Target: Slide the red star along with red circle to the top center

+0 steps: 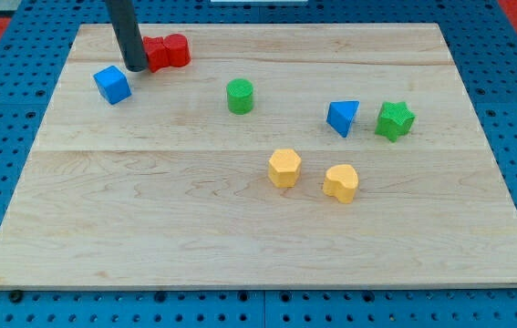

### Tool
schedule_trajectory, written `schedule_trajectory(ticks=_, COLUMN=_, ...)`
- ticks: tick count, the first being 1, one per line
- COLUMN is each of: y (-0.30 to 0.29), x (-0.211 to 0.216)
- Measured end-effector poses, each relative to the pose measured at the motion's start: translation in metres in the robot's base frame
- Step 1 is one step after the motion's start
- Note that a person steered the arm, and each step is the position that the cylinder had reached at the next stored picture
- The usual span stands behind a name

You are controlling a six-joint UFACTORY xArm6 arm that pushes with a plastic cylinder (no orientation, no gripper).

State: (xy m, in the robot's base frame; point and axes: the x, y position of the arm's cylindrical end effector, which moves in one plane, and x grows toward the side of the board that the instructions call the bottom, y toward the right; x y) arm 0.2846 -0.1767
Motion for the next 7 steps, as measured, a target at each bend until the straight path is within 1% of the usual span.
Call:
schedule_trajectory(ticks=2, y=-0.007, x=-0.01)
schedule_trajectory(ticks=3, y=-0.039, x=-0.009)
schedule_trajectory(ticks=5, y=0.01, x=-0.026)
schedule_trajectory(ticks=7, y=0.029, x=-0.032)
